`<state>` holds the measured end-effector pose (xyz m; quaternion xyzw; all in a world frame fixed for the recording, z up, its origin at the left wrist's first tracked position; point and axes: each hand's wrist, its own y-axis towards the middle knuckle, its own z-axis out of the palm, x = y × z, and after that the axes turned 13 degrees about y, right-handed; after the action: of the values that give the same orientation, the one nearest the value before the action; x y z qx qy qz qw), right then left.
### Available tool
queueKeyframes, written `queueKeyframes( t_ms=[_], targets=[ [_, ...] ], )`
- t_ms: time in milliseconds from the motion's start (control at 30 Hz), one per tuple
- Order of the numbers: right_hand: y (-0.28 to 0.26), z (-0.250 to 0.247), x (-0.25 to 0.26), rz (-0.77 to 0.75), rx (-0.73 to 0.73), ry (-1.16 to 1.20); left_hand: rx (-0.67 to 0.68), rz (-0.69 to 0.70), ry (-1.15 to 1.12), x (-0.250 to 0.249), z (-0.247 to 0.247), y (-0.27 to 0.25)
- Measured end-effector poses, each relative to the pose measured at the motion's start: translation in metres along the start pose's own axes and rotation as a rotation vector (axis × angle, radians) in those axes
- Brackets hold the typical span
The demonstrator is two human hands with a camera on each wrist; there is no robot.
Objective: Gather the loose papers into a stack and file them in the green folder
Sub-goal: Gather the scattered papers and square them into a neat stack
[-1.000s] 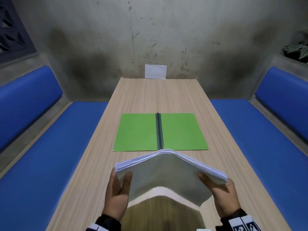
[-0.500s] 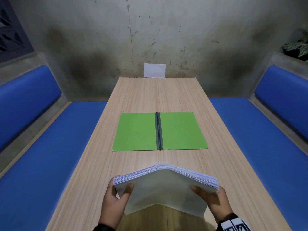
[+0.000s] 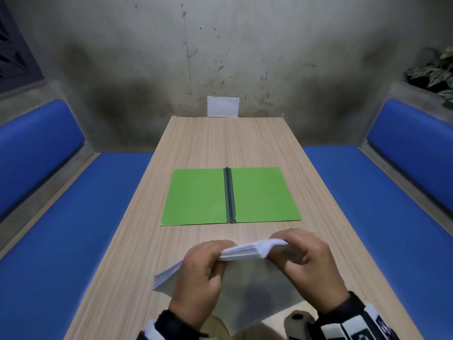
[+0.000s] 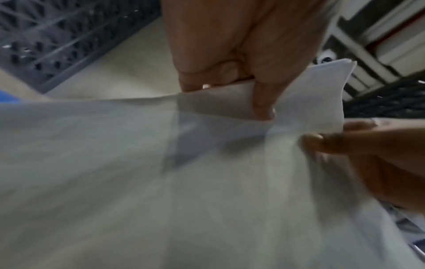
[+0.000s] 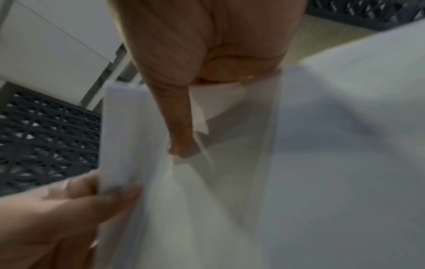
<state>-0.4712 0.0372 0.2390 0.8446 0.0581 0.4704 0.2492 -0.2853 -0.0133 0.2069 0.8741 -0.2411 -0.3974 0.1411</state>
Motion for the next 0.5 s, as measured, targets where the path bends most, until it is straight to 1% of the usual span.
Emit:
queueKeyframes(
  t_ms=[100,133,167,200,267,300,367,433,500],
  targets=[
    [-0.002,-0.019,-0.008,0.061,-0.21,-0.124,-0.08,-0.239,-0.343,0.004,-0.014,0.003],
    [-0.004,-0.025,-0.011,0.109,-0.265,-0.12,-0.093,-0.31,-0.428,0.006,-0.019,0.003],
    [-0.006,-0.03,-0.012,0.177,-0.289,-0.024,-0.108,-0.383,-0.494,0.008,-0.023,0.003],
    [-0.009,-0.033,-0.015,0.251,-0.269,0.155,-0.12,-0.44,-0.551,0.013,-0.025,0.002],
    [-0.012,-0.031,-0.018,0.378,-0.147,0.5,-0.114,-0.485,-0.601,0.016,-0.026,-0.002],
    [-0.014,-0.027,-0.019,0.399,-0.076,0.579,-0.099,-0.483,-0.612,0.017,-0.025,-0.003],
    [-0.019,-0.019,-0.028,0.426,0.027,0.535,-0.051,-0.479,-0.604,0.021,-0.017,-0.01],
    [-0.024,-0.008,-0.035,0.55,0.053,0.516,-0.002,-0.504,-0.59,0.028,-0.008,-0.018],
    [-0.034,0.006,-0.051,0.611,0.084,0.468,0.045,-0.544,-0.59,0.043,0.004,-0.028]
  ],
)
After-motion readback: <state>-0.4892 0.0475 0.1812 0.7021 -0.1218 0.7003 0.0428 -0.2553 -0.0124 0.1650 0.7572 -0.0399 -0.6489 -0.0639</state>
